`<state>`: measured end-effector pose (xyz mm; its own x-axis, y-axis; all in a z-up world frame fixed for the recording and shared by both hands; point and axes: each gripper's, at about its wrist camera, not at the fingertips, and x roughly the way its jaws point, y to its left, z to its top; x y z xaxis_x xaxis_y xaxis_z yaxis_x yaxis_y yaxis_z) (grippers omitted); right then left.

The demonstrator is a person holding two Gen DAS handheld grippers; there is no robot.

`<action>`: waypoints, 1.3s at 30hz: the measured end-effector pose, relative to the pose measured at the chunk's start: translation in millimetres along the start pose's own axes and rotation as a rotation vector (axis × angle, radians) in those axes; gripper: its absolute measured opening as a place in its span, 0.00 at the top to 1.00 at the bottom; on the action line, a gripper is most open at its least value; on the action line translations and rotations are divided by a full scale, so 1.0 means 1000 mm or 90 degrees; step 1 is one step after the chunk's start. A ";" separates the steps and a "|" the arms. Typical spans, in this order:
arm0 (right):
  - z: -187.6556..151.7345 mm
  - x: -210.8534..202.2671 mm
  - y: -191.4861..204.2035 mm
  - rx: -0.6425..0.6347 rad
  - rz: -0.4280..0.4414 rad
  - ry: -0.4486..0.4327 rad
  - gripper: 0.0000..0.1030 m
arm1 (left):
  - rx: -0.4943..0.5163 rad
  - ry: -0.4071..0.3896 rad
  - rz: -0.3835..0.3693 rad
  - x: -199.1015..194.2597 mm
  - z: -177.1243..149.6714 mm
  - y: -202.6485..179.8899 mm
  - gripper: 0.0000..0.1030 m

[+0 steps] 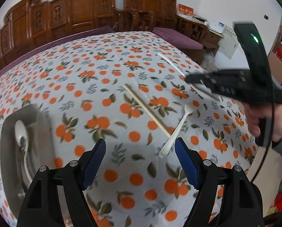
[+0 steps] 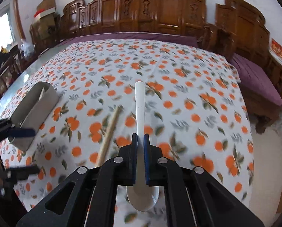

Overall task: Organize utensils
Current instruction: 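Grasp the white plastic fork with the left gripper while the right holds the spoon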

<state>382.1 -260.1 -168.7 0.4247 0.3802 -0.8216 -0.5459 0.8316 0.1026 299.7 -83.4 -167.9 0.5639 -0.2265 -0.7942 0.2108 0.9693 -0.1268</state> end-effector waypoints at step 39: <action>-0.080 -0.046 -0.007 0.111 0.022 -0.010 0.93 | 0.083 0.025 -0.055 0.052 0.024 -0.058 0.97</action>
<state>308.5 -316.3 -176.4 0.4193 0.4154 -0.8072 -0.4274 0.8748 0.2281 336.2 -153.6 -187.0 0.5079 -0.3013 -0.8070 0.3597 0.9254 -0.1192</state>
